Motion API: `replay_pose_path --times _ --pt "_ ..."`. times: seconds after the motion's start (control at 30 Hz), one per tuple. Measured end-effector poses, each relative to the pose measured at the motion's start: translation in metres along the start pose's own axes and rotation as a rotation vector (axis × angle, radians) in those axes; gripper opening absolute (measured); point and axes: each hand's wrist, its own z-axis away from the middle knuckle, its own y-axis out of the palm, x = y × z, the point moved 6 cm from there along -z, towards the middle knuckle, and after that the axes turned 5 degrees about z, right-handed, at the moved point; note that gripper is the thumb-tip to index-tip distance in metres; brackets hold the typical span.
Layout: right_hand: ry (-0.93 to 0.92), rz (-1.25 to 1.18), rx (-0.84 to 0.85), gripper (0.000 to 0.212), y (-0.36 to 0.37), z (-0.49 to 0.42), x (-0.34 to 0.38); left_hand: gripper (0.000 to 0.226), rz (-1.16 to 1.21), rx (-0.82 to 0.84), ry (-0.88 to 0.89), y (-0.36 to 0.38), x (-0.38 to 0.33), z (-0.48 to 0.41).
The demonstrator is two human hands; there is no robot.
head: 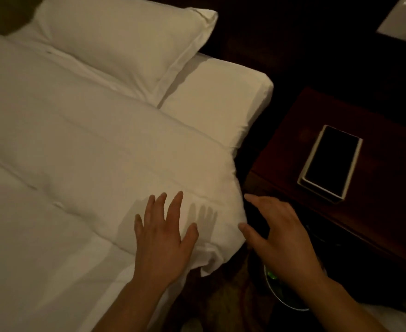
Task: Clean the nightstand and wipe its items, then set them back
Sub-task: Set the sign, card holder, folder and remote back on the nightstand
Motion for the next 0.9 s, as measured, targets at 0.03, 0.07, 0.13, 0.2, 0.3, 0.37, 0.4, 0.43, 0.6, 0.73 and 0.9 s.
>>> replay_pose_path --times 0.03,0.07,0.13,0.2,0.3,0.37,0.4,0.43,0.6,0.73,0.9 --pt "-0.019 -0.011 0.004 0.055 0.007 -0.003 0.014 0.078 0.000 -0.015 -0.017 -0.009 0.014 0.004" --pt "-0.040 -0.026 0.007 0.055 0.015 -0.007 0.028 0.078 -0.006 -0.029 -0.037 -0.017 0.028 0.008" --pt "-0.074 -0.058 0.015 0.053 0.029 -0.011 0.052 0.077 -0.018 -0.055 -0.084 -0.030 0.055 0.016" --pt "-0.119 -0.081 0.040 0.052 0.044 -0.015 0.075 0.078 -0.016 -0.080 -0.145 -0.040 0.079 0.024" --pt "-0.208 -0.093 0.097 0.051 0.067 -0.017 0.102 0.076 -0.027 -0.103 -0.245 -0.048 0.106 0.039" --pt "-0.264 -0.112 0.147 0.050 0.080 -0.019 0.120 0.075 -0.015 -0.130 -0.310 -0.054 0.121 0.052" --pt "-0.290 -0.120 0.176 0.049 0.087 -0.019 0.130 0.076 0.002 -0.157 -0.343 -0.060 0.129 0.060" --pt "-0.317 -0.127 0.201 0.049 0.094 -0.019 0.139 0.078 0.021 -0.188 -0.375 -0.066 0.136 0.069" --pt "-0.452 -0.154 0.276 0.046 0.121 -0.008 0.195 0.079 0.106 -0.319 -0.529 -0.094 0.173 0.114" --pt "-0.557 -0.138 0.354 0.045 0.150 0.010 0.245 0.076 0.153 -0.347 -0.641 -0.108 0.215 0.151" --pt "-0.646 -0.138 0.415 0.043 0.191 0.034 0.313 0.075 0.211 -0.416 -0.701 -0.129 0.273 0.196"
